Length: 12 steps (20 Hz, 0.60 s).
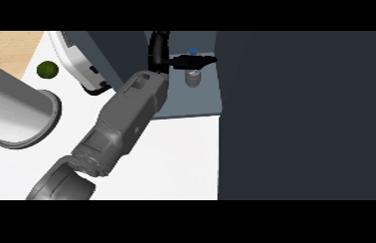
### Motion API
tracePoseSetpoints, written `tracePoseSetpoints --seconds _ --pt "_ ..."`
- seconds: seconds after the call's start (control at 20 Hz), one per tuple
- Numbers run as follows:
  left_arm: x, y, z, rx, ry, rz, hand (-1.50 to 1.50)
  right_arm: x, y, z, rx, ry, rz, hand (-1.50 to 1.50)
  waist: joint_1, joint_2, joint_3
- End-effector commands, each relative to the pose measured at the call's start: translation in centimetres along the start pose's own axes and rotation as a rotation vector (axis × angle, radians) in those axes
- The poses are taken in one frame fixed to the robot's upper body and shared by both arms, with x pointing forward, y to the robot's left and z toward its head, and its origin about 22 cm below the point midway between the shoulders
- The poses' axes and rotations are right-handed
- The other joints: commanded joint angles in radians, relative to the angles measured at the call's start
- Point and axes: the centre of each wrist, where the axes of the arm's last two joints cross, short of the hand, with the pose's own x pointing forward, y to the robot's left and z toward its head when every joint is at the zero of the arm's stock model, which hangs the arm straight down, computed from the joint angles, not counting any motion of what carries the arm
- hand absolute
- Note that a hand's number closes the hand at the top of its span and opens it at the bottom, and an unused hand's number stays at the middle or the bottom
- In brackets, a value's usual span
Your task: Pick up the bottled water, place it into the cabinet and close the cabinet
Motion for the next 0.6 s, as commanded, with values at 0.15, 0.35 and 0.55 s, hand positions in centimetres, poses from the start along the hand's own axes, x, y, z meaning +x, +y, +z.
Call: tracePoseSetpoints --seconds 0.15,0.35,0.55 --pt "1.5 -1.0 -0.4 -0.005 -0.034 0.066 -1.5 2.7 1.0 -0.3 0.025 -0.003 0.041 -1.5 0.009 -0.009 0.001" --pt "-0.6 -0.7 2.3 -0.022 -0.024 0.113 -1.5 1.1 1.9 -0.1 0.007 -0.003 0.041 -1.5 0.023 -0.014 0.001" --pt "-0.9 -1.4 4.5 -0.058 -0.012 0.168 -1.5 1.9 2.0 0.0 -0.004 -0.002 0.074 -1.5 0.046 -0.021 0.001"
